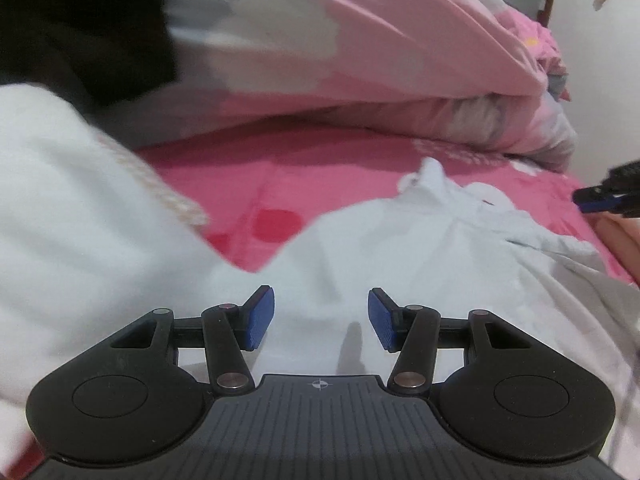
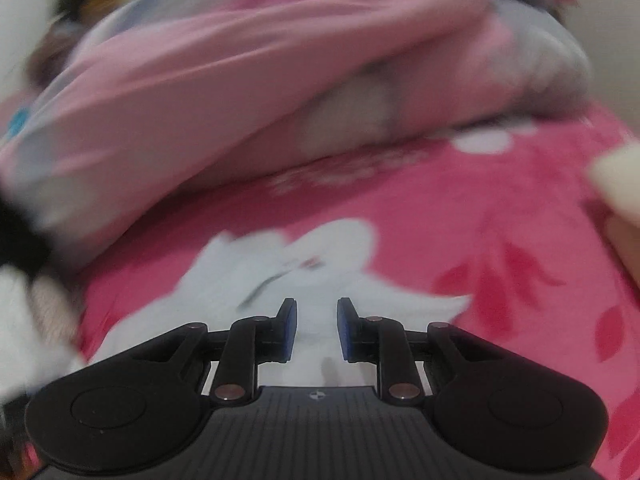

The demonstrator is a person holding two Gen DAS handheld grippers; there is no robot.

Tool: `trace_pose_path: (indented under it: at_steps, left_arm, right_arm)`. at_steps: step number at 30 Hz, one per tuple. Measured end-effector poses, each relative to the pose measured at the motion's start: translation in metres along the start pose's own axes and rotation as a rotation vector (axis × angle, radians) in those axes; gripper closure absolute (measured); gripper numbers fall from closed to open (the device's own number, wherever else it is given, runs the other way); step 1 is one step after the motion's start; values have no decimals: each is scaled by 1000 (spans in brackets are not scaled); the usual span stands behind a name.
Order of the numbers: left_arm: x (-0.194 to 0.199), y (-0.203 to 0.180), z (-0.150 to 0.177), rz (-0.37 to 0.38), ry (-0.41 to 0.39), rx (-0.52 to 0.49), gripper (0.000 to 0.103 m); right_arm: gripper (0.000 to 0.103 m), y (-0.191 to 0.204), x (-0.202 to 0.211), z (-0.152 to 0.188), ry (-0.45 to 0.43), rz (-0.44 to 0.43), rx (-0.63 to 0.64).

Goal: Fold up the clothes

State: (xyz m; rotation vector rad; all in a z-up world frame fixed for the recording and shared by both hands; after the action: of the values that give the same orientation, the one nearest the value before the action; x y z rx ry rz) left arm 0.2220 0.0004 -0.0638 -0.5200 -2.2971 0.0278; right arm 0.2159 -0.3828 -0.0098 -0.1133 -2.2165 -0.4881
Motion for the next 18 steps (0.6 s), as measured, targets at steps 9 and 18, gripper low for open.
trace_pose_path:
  at_steps: [9, 18]
  left_arm:
    - [-41, -15, 11, 52, -13, -53, 50]
    - [-39, -10, 13, 81, -36, -29, 50]
  right_arm:
    - [61, -62, -49, -21, 150, 34, -192]
    - [86, -57, -73, -16, 201, 42, -132]
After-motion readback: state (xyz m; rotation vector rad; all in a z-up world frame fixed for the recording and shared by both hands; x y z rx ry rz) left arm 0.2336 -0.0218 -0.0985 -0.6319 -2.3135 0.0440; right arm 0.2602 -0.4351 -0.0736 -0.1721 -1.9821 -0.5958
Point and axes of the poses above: each gripper's, at about its wrist camera, not at the fingertips, and x roughly against the way its jaws point, y to its left, z to its underside, the point moved 1 cm from there along -x, roughly the way its jaws point, and after that the axes turned 5 degrees about y, right-handed, at the moved point
